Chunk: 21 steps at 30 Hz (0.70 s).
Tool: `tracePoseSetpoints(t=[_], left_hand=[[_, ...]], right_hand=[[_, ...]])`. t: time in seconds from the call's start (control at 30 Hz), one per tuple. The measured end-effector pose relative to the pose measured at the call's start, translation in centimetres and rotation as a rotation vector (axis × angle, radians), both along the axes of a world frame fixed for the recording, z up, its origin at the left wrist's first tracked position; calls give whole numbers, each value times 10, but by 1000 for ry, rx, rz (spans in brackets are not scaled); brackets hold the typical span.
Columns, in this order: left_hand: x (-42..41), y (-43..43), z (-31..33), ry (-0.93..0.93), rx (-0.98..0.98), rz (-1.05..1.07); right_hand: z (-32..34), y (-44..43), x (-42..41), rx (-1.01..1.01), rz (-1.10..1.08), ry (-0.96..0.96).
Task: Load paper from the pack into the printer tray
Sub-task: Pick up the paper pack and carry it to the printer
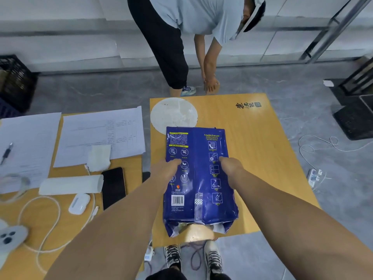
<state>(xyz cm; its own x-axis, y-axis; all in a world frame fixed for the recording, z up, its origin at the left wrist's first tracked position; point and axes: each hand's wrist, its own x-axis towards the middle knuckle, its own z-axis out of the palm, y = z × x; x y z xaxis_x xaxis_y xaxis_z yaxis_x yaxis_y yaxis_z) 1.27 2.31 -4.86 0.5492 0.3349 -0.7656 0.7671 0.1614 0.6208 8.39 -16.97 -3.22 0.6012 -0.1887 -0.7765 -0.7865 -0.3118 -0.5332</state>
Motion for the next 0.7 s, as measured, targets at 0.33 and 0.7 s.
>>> tracePoseSetpoints(t=[0.33,0.7], left_hand=[[-36,-17,44,-96,56,180],[-130,-16,118,-277,275,524]], right_hand=[[29,1,-14,197,141,-46],[98,28,-65,533,547,-207]])
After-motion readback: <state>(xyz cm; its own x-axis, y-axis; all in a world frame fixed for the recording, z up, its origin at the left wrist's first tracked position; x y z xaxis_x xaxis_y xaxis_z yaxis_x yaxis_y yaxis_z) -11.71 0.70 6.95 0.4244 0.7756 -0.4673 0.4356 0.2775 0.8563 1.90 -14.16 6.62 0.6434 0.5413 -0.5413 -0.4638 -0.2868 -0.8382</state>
